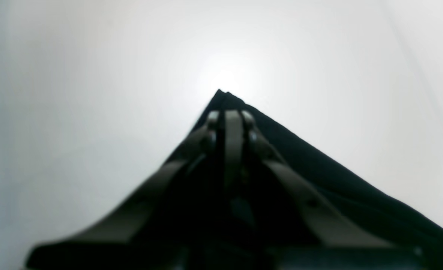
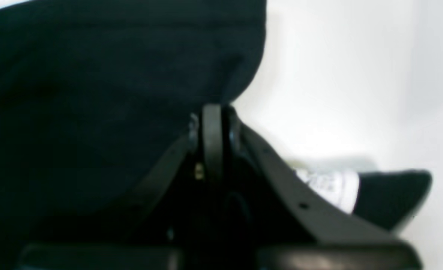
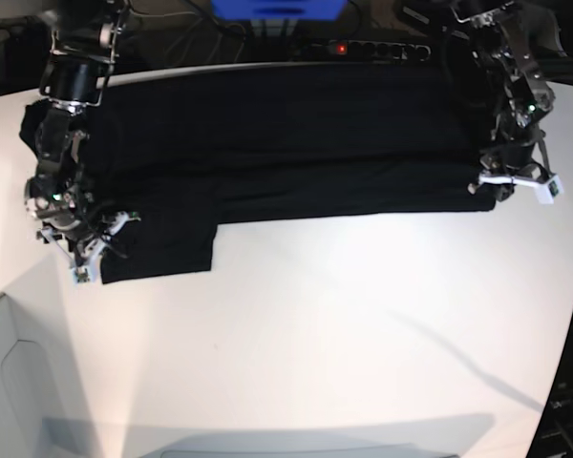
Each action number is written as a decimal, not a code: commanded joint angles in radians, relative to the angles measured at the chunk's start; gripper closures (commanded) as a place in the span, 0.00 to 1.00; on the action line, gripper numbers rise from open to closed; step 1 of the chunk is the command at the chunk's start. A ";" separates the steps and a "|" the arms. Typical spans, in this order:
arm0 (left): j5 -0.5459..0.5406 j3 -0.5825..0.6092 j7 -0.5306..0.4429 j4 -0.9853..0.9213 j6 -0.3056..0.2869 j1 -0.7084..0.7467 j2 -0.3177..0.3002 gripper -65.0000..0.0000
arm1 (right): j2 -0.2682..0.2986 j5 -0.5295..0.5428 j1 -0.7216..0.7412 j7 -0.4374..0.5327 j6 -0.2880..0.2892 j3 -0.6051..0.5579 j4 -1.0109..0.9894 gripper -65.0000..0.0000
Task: Fold the T-shirt properly
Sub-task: 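Pinch the hanging sleeve with the right gripper and fold it inward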
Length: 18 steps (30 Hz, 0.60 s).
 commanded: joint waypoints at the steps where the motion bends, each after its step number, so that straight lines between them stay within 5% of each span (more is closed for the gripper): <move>1: -0.005 -0.005 -0.021 0.016 -0.001 -0.002 -0.015 1.00 | 0.006 0.017 0.017 0.030 0.002 0.003 0.090 1.00; 10: -0.011 -0.005 -0.021 0.029 -0.001 0.000 -0.015 1.00 | -0.004 0.016 -0.199 0.028 0.002 0.007 0.530 1.00; 18: -0.011 -0.005 -0.021 0.046 -0.003 0.035 -0.017 1.00 | 0.001 0.016 -0.380 0.036 0.002 0.010 0.587 1.00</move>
